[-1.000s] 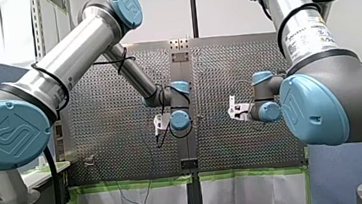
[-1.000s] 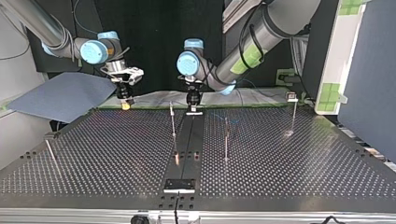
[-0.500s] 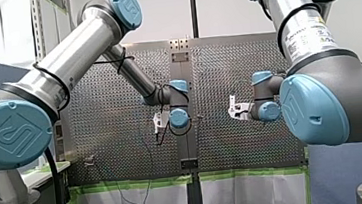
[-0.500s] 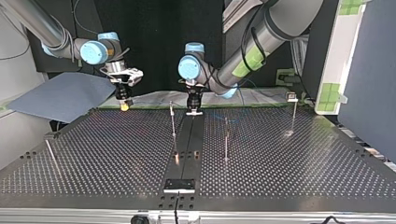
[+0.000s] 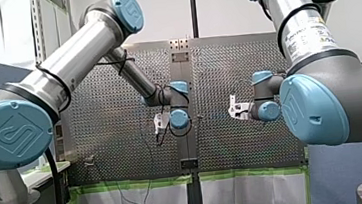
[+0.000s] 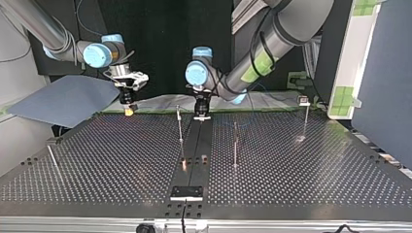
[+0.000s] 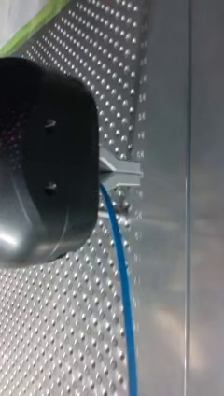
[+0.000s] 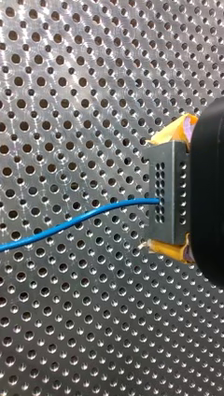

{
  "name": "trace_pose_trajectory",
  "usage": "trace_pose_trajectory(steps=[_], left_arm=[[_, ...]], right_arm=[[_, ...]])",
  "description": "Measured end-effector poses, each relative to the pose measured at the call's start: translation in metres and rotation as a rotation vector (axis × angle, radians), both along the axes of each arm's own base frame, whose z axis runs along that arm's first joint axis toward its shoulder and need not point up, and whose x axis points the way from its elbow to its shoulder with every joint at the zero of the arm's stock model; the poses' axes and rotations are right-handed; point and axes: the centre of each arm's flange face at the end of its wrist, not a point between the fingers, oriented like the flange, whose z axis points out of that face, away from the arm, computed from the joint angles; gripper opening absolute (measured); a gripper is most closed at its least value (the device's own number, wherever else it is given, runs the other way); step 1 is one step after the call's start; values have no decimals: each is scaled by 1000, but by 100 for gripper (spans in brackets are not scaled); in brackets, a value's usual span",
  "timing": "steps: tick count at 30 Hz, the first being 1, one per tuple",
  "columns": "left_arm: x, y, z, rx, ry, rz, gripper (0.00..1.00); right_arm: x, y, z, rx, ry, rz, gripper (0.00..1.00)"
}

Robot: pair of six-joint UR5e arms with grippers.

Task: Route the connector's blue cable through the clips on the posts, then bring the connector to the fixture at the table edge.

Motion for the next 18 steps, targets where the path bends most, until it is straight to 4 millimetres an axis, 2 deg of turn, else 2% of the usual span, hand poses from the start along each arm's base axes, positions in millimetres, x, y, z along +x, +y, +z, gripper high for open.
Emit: trace_pose_trajectory(steps=[6, 18], left_arm=[[9, -5, -10, 5, 8, 1, 0], [33, -2, 9, -7, -10, 25, 0]], right_arm=[[-1, -2, 0, 0, 0, -3, 16], [-4, -14, 6, -13, -5, -15, 16]])
